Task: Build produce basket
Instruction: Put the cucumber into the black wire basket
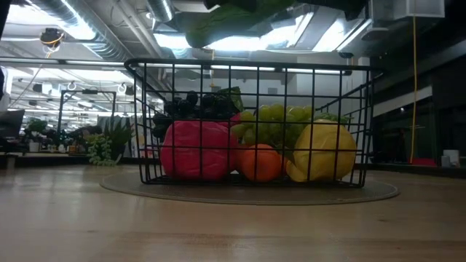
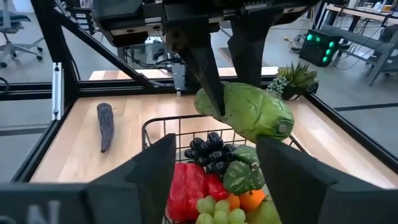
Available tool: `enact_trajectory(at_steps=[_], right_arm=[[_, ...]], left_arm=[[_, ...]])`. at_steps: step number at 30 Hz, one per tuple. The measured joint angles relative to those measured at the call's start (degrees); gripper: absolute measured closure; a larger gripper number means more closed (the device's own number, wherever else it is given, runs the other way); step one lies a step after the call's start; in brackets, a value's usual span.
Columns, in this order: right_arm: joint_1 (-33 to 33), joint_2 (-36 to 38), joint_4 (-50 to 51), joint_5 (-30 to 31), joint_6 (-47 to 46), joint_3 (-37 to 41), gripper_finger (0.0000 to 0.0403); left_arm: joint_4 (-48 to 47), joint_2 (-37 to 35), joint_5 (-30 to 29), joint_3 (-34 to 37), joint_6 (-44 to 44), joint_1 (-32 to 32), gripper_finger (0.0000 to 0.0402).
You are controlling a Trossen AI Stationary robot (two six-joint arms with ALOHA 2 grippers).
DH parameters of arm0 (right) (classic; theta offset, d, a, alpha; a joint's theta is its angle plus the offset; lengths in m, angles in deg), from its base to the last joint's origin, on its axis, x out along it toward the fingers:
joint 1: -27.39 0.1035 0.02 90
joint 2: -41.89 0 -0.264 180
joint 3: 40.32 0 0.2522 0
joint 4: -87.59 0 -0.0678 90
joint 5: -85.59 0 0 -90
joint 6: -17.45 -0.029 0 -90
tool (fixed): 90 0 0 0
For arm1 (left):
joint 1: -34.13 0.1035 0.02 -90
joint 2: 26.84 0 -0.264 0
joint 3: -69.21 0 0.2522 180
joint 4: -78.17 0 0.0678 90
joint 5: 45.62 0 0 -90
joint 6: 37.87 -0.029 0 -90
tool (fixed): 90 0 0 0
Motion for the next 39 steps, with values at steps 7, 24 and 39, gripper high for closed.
enact_trajectory(at_steps=[7, 24, 39], right_arm=[[-0.33, 0.09, 1.32, -1.24, -8.49, 0.0, 0.015], [-3.51, 0.04, 2.29, -1.45, -8.91, 0.0, 0.015], [-4.61, 0.04, -4.19, -7.01, -4.2, 0.0, 0.015]], left_arm=[[0.63, 0.13, -7.06, 0.0, -0.44, -0.32, 0.0313], [5.65, 0.13, -5.82, -0.02, -0.55, -1.84, 0.0313], [6.93, 0.13, -3.26, -0.02, -0.17, -2.22, 0.0313]])
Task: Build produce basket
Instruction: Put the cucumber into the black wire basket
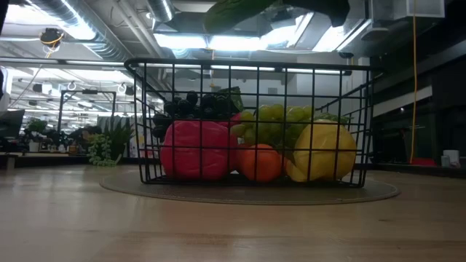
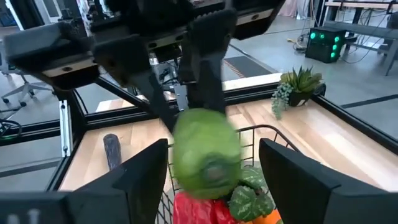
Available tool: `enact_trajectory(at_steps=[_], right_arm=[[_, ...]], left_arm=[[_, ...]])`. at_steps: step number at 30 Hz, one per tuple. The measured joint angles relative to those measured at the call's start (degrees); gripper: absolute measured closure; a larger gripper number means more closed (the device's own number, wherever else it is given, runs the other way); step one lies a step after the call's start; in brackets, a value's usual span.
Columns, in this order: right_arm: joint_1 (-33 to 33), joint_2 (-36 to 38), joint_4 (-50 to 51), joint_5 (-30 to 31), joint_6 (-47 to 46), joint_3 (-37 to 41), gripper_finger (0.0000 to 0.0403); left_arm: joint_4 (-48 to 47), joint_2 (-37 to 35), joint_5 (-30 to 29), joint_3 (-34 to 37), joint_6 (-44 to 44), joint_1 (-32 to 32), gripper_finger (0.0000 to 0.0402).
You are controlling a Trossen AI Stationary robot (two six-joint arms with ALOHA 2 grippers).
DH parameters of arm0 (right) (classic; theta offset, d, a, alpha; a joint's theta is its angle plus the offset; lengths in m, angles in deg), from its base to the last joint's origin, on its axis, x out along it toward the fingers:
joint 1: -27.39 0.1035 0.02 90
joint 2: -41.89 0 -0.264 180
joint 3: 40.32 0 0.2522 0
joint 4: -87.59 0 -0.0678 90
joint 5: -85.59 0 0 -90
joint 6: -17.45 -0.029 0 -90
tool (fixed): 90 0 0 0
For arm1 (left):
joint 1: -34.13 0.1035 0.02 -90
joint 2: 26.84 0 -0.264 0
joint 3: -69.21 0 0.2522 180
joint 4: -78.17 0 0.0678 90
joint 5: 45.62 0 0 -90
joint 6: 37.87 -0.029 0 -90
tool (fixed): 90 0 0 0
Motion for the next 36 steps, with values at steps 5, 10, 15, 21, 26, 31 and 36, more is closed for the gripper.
enact_trajectory(at_steps=[5, 10, 15, 21, 26, 31, 36], right_arm=[[-0.09, 0.0, -0.08, -0.09, 0.02, 0.0, 0.0156], [-0.11, -0.02, -0.11, -0.32, -0.17, 0.0, 0.0196], [-0.07, -0.04, -0.21, -0.71, -0.19, 0.0, 0.0248], [-0.04, -0.04, -0.21, -0.6, -0.14, 0.0, 0.0303], [-0.1, -0.04, -0.21, -1.16, -0.05, 0.0, 0.0326], [-0.15, -0.04, -0.17, -1.19, 0.07, -0.05, 0.0331], [-0.15, -0.04, 1.59, -1.29, -0.4, -0.07, 0.0331]], left_arm=[[0.32, 0.0, 1.18, 0.0, 0.02, 0.0, 0.0313], [0.31, 0.0, 1.02, 0.0, 0.02, 0.04, 0.0313], [0.31, 0.0, 1.98, 0.0, 0.04, 0.11, 0.0311], [0.22, 0.0, 2.01, 0.0, 0.09, 0.11, 0.031], [0.17, 0.0, 0.3, 0.0, 0.13, 0.0, 0.0303], [0.17, 0.0, -2.18, 0.0, -0.06, -0.11, 0.0279], [-0.42, -1.53, -4.38, 0.04, -1.01, -0.45, 0.0244]])
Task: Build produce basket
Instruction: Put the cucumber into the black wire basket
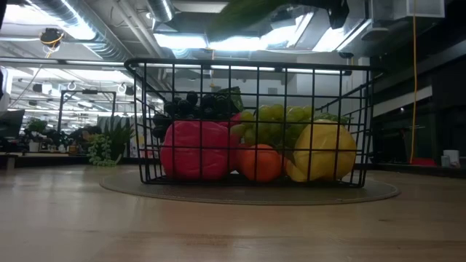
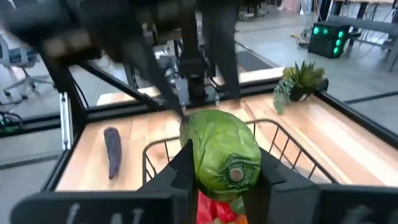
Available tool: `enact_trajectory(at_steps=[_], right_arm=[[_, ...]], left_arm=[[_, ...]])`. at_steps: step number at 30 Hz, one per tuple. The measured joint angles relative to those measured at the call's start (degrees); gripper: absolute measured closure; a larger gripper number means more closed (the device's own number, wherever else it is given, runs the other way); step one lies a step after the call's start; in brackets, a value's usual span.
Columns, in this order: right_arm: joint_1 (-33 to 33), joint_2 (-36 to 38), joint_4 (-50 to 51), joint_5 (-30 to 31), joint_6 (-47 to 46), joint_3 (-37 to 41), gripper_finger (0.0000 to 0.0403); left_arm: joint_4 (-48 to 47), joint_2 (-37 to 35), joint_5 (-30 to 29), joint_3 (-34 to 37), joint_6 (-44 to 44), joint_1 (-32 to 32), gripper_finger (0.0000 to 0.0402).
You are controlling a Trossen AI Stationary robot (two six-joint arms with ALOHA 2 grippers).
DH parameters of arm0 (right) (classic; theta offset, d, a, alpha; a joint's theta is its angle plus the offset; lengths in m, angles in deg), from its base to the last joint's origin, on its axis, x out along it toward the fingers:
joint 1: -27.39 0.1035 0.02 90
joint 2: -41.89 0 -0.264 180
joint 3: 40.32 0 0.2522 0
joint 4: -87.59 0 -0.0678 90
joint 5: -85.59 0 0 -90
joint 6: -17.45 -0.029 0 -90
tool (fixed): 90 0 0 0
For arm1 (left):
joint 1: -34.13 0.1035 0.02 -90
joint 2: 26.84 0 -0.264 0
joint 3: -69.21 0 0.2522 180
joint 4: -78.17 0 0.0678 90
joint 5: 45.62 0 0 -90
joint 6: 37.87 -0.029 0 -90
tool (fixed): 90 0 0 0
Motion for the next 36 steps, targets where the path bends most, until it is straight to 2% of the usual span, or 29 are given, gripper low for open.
enact_trajectory(at_steps=[5, 9, 14, 19, 24, 30, 36], right_arm=[[0.06, 0.0, 2.28, -0.28, -2.26, 0.0, 0.0331], [0.04, 0.0, 2.19, 0.28, -2.67, 0.04, 0.0331], [-0.49, 0.0, 2.59, 6.17, -2.64, 0.04, 0.0332], [-4.13, 0.0, 2.61, 4.92, -3.72, 0.04, 0.0335], [-9.0, -0.13, 2.58, 1.84, -5.94, 0.04, 0.0335], [-12.77, -3.34, 2.21, 0.16, -8.7, 0.04, 0.0335], [-14.31, -8.96, -2.59, -1.35, -8.91, 0.04, 0.0334]], left_arm=[[-1.03, -2.04, -6.74, -0.04, -0.64, -0.41, 0.0221], [-4.89, -4.22, -10.52, -0.11, 1.32, -0.89, 0.0219], [-18.82, -7.03, -11.42, -0.07, 9.96, -2.52, 0.022], [-34.03, -8.75, -10.89, -0.02, 22.16, -6.26, 0.022], [-45.25, -8.75, -10.91, -0.02, 33.4, -11.85, 0.022], [-50.82, -8.73, -14.43, -0.02, 41.62, -18.78, 0.0221], [-51.41, -8.73, -19.56, -0.02, 41.86, -23.5, 0.0221]])
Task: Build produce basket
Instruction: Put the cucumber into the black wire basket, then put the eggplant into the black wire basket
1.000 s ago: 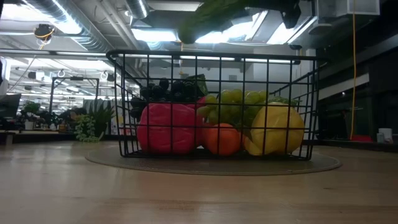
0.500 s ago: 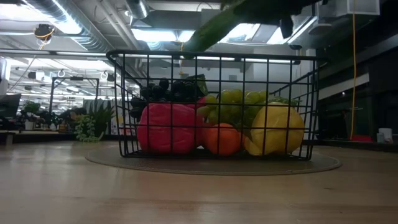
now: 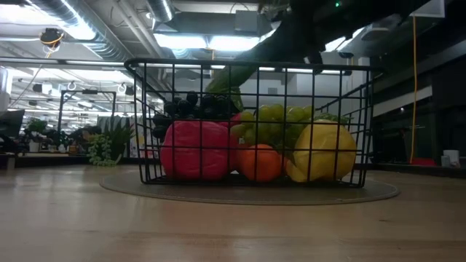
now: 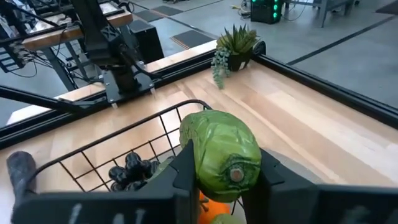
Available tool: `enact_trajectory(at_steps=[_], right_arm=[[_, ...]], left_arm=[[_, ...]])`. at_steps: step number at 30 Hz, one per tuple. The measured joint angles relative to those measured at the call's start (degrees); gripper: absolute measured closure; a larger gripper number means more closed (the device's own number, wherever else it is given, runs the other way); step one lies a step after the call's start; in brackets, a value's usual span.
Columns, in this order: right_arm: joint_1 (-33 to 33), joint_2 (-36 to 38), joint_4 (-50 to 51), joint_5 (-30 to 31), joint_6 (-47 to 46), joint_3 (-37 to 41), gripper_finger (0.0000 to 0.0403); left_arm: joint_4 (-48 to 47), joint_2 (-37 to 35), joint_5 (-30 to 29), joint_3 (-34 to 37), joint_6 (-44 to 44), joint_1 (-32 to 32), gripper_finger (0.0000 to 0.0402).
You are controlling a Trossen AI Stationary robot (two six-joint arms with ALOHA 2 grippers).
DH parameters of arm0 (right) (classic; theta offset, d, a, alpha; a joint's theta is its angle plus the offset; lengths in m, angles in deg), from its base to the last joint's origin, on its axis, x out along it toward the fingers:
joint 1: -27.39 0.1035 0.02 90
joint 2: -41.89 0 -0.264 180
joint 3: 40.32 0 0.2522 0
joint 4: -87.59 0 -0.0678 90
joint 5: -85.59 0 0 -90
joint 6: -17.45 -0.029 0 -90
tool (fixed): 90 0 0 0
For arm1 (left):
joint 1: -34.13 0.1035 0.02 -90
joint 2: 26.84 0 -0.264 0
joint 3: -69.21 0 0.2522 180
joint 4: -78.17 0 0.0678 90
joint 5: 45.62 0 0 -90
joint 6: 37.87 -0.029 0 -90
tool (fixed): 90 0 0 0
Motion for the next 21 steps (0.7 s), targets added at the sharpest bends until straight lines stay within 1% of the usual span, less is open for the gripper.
enact_trajectory(at_steps=[2, 5, 10, 15, 18, 19, 21], right_arm=[[-0.46, -1.18, -1.28, -0.04, -0.3, 0.0, 0.0326], [-1.02, -2.48, -0.6, 0.05, -1.27, 0.0, 0.0301], [-1.05, -4.01, -0.34, 0.04, -1.66, 0.02, 0.0242], [-1.05, -3.76, -0.5, 0.05, -4.75, 0.02, 0.0183], [-1.05, -2.91, -0.56, -0.1, -5.99, 0.02, 0.0156], [-1.05, -2.61, -0.94, -0.71, -6.02, 0.02, 0.0149], [-0.9, -1.63, -0.81, -3.77, -6.07, 0.02, 0.014]], left_arm=[[-0.02, 0.0, -1.06, 0.0, 0.02, -0.99, 0.0221], [0.14, 0.0, -2.17, 0.0, 0.0, -1.78, 0.0221], [0.14, 0.0, -2.45, 0.0, 0.02, -1.78, 0.0221], [0.14, 0.0, -4.09, 0.0, 0.02, -1.77, 0.0221], [0.18, 0.02, -4.09, 0.0, 0.07, -1.49, 0.0221], [0.16, 0.02, -4.09, 0.0, 0.17, -1.51, 0.0221], [0.54, 0.02, -4.03, 0.24, 0.55, -1.5, 0.0221]])
